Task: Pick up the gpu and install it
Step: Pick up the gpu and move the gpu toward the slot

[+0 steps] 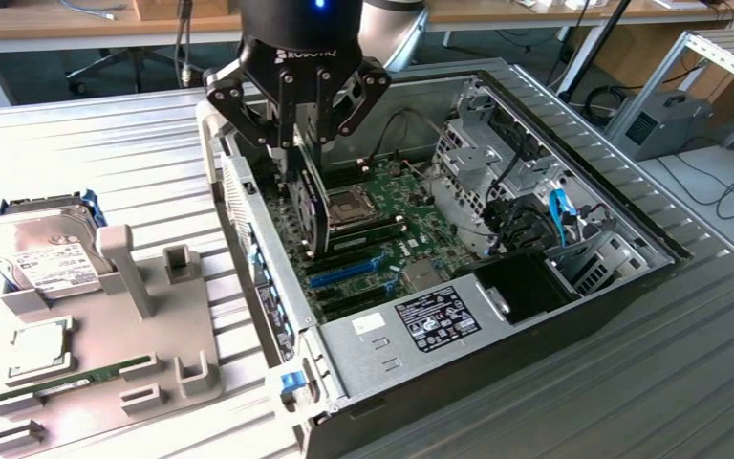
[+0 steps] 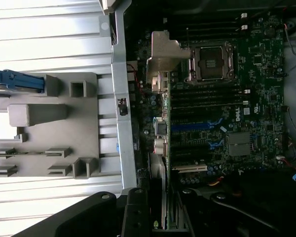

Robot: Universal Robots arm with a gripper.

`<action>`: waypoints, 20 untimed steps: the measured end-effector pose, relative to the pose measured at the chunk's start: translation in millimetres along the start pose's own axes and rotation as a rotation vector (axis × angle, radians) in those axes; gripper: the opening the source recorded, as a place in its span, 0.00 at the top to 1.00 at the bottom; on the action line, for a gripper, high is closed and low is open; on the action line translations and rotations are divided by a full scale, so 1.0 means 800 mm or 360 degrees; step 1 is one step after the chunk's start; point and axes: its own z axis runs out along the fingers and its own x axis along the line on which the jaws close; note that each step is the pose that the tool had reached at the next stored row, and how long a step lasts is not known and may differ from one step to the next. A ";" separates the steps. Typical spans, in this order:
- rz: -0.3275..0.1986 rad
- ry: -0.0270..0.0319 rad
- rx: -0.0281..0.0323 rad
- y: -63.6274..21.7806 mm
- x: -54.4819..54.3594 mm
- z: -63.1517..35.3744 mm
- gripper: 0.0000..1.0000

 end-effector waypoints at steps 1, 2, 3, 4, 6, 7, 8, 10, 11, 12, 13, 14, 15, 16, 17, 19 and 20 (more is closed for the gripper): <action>0.0000 0.00000 0.00003 0.000 -0.001 0.000 0.74; 0.0000 0.00000 0.00005 0.000 -0.001 0.000 0.74; 0.0000 -0.00001 0.00007 0.000 -0.002 0.001 0.74; 0.0000 -0.00001 0.00009 0.000 -0.003 0.001 0.74; 0.0000 -0.00001 0.00014 0.000 -0.004 0.001 0.74; 0.0000 0.00000 0.00017 0.000 -0.005 0.001 0.74; 0.0000 -0.00001 0.00019 0.000 -0.005 0.002 0.74; 0.0000 -0.00002 0.00023 0.001 -0.007 0.002 0.74; 0.0000 -0.00002 0.00027 0.001 -0.008 0.002 0.74; 0.0000 -0.00003 0.00028 0.001 -0.008 0.003 0.74; 0.0000 -0.00002 0.00033 0.001 -0.010 0.003 0.74; 0.0000 -0.00003 0.00041 0.001 -0.012 0.004 0.74; 0.0000 -0.00003 0.00044 0.001 -0.012 0.004 0.74; 0.0000 -0.00003 0.00047 0.001 -0.013 0.005 0.74; 0.0000 -0.00003 0.00050 0.001 -0.013 0.005 0.74; 0.0000 -0.00003 0.00056 0.001 -0.015 0.005 0.74; 0.0000 -0.00004 0.00058 0.001 -0.016 0.006 0.74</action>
